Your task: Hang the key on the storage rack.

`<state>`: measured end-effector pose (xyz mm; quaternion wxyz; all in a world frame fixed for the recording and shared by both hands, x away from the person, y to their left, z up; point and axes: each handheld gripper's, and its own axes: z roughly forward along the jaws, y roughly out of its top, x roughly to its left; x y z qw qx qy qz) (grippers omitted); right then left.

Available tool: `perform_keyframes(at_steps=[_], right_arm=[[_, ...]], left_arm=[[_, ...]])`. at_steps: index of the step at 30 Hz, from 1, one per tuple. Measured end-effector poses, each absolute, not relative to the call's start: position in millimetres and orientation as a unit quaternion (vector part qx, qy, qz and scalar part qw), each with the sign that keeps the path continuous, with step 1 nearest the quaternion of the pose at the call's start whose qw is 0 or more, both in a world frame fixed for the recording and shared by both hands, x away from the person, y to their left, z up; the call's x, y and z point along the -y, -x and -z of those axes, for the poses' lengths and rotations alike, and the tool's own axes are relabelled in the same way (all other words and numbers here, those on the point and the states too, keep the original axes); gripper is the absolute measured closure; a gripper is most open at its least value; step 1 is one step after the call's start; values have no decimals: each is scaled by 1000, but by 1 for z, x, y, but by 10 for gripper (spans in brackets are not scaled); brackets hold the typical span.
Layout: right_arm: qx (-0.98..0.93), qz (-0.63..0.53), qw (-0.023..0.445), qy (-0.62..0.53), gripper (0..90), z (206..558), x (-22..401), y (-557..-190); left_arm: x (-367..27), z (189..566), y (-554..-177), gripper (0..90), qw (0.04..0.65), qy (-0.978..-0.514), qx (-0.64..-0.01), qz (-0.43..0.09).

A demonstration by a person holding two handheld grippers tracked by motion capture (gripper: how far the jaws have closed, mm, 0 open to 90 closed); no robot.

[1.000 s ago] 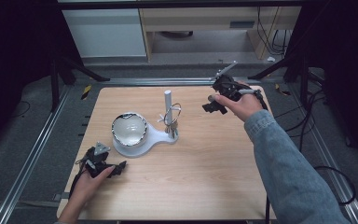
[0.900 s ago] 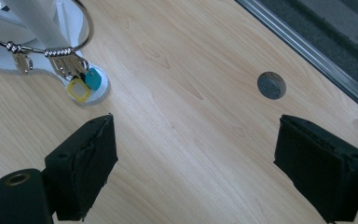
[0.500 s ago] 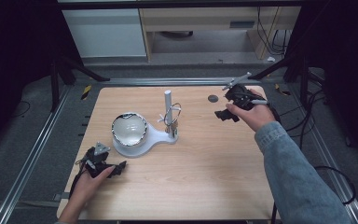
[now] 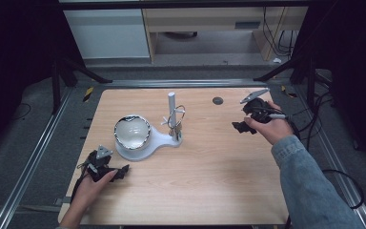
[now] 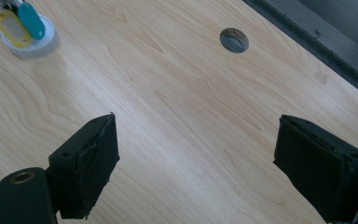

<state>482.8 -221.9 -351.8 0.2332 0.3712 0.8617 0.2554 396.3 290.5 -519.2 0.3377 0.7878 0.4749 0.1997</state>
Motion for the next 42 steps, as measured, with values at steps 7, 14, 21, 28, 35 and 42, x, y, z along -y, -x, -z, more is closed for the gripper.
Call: perform_keyframes(at_steps=[7, 14, 21, 28, 35, 42], right_arm=[[-858, -252, 237, -381, 143, 372, 236, -475], [-854, -246, 236, -394, 143, 395, 246, -469], [-849, -247, 222, -411, 143, 429, 256, -458], [-841, -247, 216, -429, 143, 453, 261, -456], [-829, -252, 219, -449, 143, 463, 269, -464], [-814, -272, 218, -465, 142, 472, 269, -474]], left_arm=[[-290, 519, -396, 0, 338, -788, -475, -200], [-290, 519, -396, 0, 338, -788, -475, -200], [-290, 519, -396, 0, 338, -787, -475, -200], [-290, 519, -396, 0, 338, -787, -476, -200], [-290, 519, -396, 0, 338, -787, -476, -200], [-290, 519, -396, 0, 337, -787, -476, -200]])
